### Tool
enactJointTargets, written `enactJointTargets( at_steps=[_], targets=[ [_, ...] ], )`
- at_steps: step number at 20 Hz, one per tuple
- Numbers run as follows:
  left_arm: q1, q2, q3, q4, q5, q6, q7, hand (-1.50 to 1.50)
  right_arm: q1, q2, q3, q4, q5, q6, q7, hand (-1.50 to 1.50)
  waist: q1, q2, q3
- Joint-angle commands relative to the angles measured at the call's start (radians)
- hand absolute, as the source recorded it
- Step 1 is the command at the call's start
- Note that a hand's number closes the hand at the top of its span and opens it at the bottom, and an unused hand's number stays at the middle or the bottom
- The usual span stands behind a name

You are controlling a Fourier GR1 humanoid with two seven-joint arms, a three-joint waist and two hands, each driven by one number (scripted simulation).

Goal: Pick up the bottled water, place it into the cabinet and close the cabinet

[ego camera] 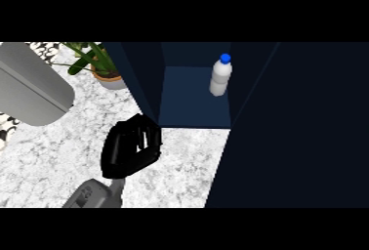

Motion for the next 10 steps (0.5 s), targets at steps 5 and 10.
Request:
enactJointTargets(
  at_steps=[5, 10],
  targets=[
    [0.263, 0.133, 0.020, -0.279, -0.007, -0.019, 0.000, 1.50, -0.158, 0.153, 0.228, -0.039, 0.124, -0.056, 0.230, 1.50, -0.008, 0.003, -0.001],
    [0.397, 0.214, 0.069, -0.402, 0.022, -0.060, -0.013, 1.50, -0.291, 0.293, 0.286, 0.132, 0.149, -0.073, 0.246, 1.50, 0.006, 0.002, -0.001]
  ],
)
